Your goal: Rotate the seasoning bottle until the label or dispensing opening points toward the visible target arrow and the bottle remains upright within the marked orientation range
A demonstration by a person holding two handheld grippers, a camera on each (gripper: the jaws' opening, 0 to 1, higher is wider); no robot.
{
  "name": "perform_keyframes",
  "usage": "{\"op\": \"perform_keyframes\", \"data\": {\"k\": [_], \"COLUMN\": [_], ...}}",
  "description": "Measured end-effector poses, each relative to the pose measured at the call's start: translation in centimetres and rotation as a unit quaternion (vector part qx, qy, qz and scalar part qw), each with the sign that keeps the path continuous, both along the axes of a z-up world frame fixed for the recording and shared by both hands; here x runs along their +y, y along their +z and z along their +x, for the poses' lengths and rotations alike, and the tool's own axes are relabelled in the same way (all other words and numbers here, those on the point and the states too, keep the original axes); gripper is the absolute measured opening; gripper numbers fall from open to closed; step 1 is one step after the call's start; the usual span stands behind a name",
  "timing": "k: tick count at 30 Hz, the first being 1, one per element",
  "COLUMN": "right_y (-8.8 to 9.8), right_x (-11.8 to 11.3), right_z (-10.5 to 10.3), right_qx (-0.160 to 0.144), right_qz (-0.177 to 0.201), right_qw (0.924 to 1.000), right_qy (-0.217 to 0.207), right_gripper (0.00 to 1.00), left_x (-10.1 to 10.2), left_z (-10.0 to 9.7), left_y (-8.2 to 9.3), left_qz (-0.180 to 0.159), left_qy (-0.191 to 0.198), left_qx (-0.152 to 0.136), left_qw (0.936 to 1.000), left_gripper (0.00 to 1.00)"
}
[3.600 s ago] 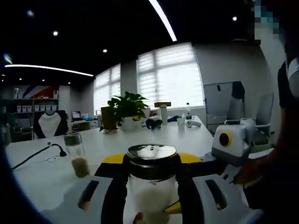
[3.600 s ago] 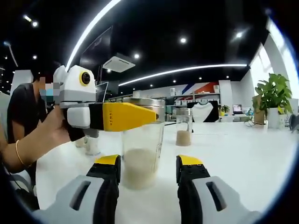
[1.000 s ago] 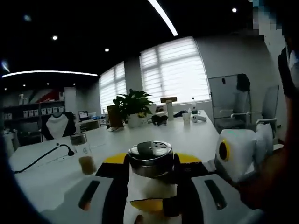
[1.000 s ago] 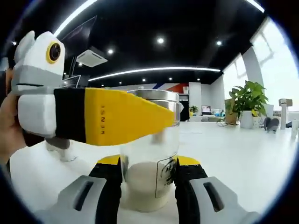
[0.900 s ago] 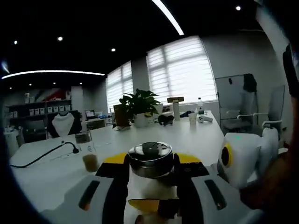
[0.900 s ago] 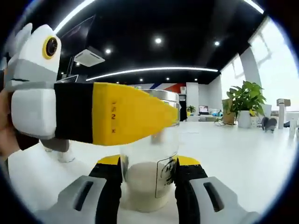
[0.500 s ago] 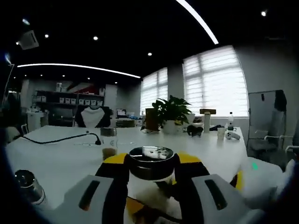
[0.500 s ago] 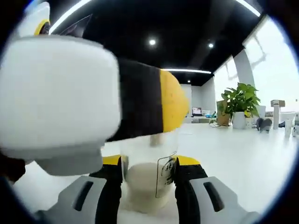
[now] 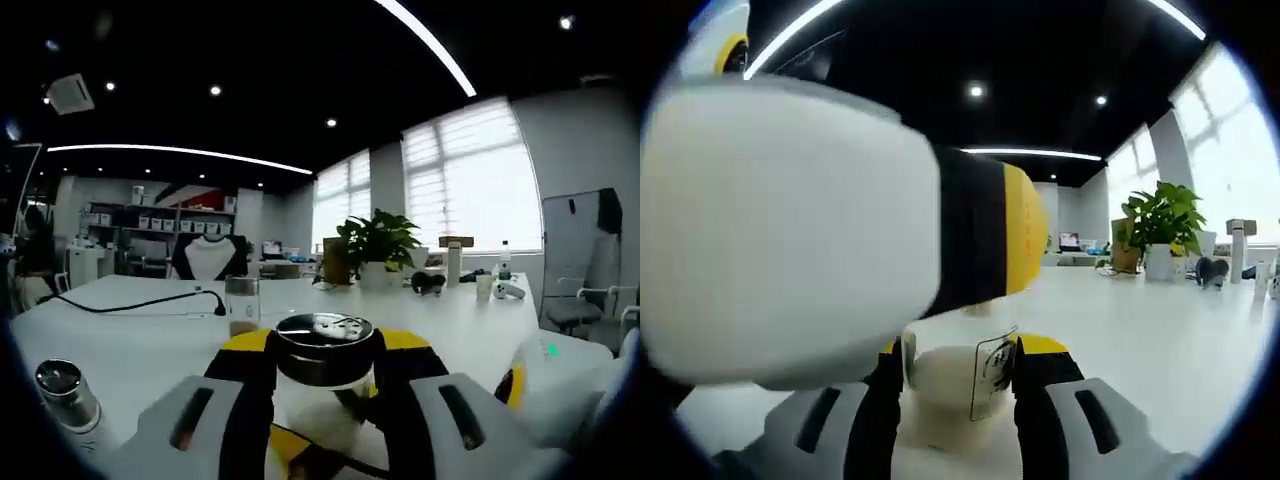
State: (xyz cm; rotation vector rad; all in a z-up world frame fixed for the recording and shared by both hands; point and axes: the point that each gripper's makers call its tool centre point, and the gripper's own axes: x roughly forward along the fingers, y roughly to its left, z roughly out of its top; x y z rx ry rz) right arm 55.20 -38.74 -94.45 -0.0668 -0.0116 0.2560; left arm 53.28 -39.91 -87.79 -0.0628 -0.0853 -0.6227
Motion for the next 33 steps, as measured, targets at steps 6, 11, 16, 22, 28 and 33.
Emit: {"op": "perform_keyframes", "data": {"k": [6,11,16,22,28,33], "right_y": [0.1,0.0,-0.3,-0.2,-0.1,-0.1], "right_x": [0.7,1.4,1.6,1.5,1.5,1.7], "right_z": [-0.1,-0.3,-0.5,-1.1,-1.2,-1.3], "right_qx": [-0.002,0.002,0.02,0.019,0.023,0.023], "right_qz": [-0.001,-0.014,0.005,-0.005,0.005,0.003], "right_qw": [0.9998,0.9971,0.9898,0.983,0.9819,0.9815], "right_qy": [0.021,0.075,0.141,0.182,0.188,0.19], "right_gripper": [0.4,0.42,0.42,0.42,0.42,0.41], "left_x": [0.6,0.4,0.3,-0.5,-0.4,0.0], "left_z": [0.5,-0.3,-1.2,-2.0,-1.5,-1.1], "left_y": [0.0,0.0,-0.1,0.0,0.0,-0.1], "left_qz": [0.008,0.03,0.082,0.128,0.126,0.112], "left_qy": [-0.034,-0.094,-0.142,-0.186,-0.197,-0.202], "left_qx": [0.004,0.005,0.016,0.013,0.026,0.046], "left_qw": [0.9994,0.9951,0.9863,0.974,0.972,0.9719], "left_gripper": [0.4,0.4,0.4,0.4,0.4,0.4]}}
